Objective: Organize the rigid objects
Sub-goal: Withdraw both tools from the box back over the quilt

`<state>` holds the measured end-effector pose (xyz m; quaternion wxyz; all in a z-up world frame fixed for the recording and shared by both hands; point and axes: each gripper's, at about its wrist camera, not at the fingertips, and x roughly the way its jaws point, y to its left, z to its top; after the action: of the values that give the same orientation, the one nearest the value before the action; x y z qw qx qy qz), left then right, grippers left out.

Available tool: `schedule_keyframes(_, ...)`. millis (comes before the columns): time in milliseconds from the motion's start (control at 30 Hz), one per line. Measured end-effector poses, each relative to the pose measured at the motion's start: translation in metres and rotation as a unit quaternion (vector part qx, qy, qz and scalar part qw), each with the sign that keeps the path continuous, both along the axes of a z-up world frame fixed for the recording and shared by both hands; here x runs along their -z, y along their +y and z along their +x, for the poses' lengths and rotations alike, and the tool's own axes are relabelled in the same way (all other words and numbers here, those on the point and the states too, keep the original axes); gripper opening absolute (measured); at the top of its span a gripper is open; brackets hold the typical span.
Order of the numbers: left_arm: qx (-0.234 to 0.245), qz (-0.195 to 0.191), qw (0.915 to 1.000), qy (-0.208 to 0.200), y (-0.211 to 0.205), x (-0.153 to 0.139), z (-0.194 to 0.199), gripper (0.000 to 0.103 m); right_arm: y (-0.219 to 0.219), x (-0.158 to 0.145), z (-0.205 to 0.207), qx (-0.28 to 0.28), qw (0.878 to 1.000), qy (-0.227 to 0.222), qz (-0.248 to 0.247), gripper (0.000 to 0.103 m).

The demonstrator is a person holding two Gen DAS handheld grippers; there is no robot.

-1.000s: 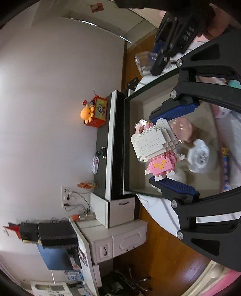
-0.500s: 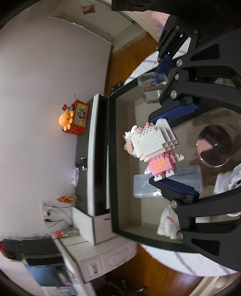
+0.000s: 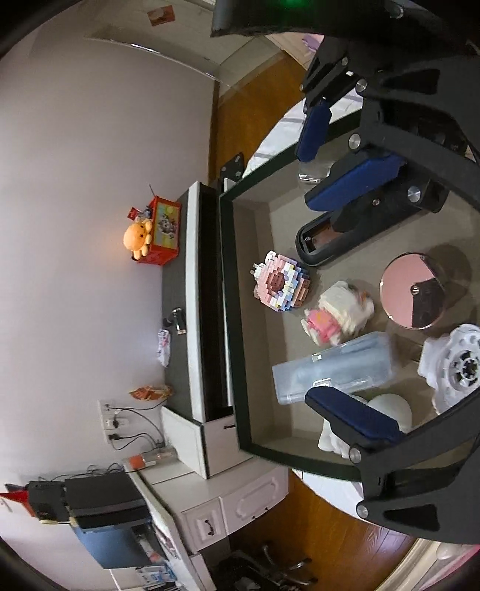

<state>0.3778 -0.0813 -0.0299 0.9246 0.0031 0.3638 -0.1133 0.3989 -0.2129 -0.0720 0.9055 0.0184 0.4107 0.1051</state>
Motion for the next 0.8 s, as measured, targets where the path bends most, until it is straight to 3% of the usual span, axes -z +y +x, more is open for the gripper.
schedule_keyframes(167,-0.016,-0.009,0.9998,-0.013,0.01,-0.011,-0.022,0.102,-0.003,-0.007,-0.014,0.001,1.0,-0.009,0.02,0.087)
schedule_keyframes(233,-0.026,-0.012,0.9994,-0.021,0.015,-0.017,-0.035,0.103,-0.005,-0.012,-0.022,0.004,0.999,-0.015,0.03,0.103)
schedule_keyframes(533,-0.051,-0.038,0.9963,-0.058,0.042,-0.048,-0.107,0.103,-0.022,-0.031,-0.072,0.031,0.996,-0.039,0.071,0.103)
schedule_keyframes(800,-0.065,-0.037,0.9956,-0.057,0.057,-0.046,-0.164,0.103,-0.034,-0.038,-0.13,0.042,0.994,-0.044,0.085,0.103)
